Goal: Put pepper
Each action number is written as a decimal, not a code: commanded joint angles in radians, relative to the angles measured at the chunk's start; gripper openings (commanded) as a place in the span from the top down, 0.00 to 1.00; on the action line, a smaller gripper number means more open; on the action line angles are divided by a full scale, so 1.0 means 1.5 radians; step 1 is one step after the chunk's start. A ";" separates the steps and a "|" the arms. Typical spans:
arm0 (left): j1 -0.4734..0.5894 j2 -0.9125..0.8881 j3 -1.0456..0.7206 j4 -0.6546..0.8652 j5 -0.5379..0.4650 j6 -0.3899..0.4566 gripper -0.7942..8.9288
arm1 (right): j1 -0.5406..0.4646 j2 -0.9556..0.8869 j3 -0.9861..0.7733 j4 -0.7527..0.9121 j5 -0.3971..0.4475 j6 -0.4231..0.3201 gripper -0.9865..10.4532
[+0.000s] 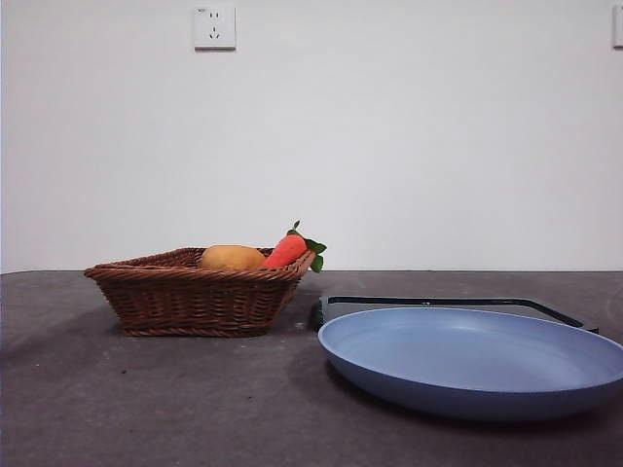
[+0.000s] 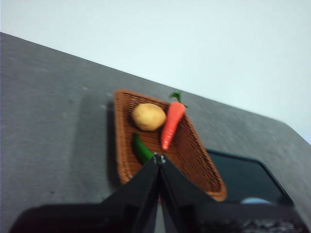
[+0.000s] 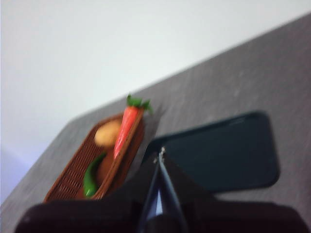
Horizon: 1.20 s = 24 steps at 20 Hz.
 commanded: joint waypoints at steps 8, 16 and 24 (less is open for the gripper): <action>0.002 0.143 0.151 -0.155 0.147 0.161 0.91 | 0.002 0.204 0.273 -0.308 -0.075 -0.218 0.91; 0.002 0.207 0.214 -0.294 0.197 0.250 0.91 | 0.002 0.294 0.395 -0.509 -0.073 -0.347 0.91; 0.002 0.207 0.214 -0.294 0.196 0.240 0.56 | 0.002 0.300 0.395 -0.514 -0.073 -0.336 0.65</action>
